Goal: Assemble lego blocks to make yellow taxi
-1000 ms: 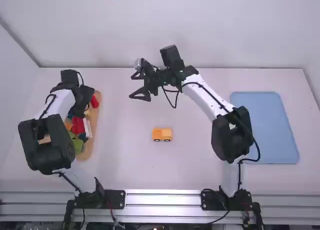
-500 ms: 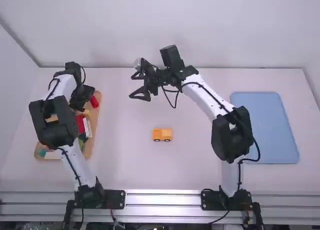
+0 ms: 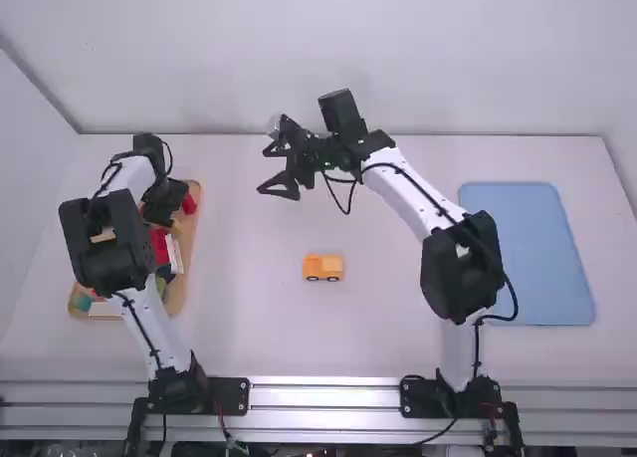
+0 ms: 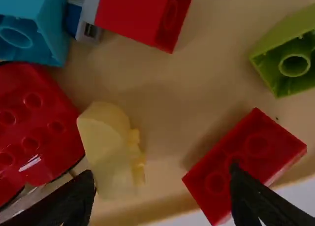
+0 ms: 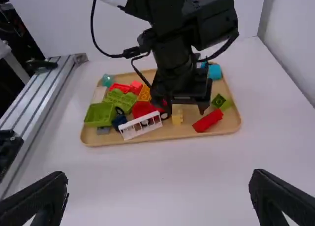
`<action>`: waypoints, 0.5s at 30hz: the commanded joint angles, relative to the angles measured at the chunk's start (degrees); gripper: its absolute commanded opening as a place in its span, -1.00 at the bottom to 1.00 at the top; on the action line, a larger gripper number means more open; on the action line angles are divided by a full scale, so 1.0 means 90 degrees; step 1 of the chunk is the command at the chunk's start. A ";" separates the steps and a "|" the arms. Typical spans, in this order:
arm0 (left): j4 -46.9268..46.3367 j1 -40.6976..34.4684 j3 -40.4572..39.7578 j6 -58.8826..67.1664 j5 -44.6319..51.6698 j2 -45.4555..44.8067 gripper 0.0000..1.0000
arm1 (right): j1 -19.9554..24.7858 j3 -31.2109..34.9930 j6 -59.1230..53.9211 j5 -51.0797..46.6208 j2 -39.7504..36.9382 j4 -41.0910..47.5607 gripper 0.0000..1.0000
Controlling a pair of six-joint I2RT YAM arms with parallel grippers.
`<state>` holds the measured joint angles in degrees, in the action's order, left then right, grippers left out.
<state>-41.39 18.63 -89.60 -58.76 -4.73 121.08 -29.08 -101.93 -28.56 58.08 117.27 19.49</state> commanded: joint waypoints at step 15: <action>0.0804 0.0032 0.0748 -0.0216 -0.0192 0.0087 0.21 | 0.0017 -0.0168 0.0024 0.0044 -0.0041 0.0024 0.97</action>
<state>-34.11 18.61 -83.57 -60.12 -5.06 121.08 -29.08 -101.93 -28.56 57.93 117.27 19.55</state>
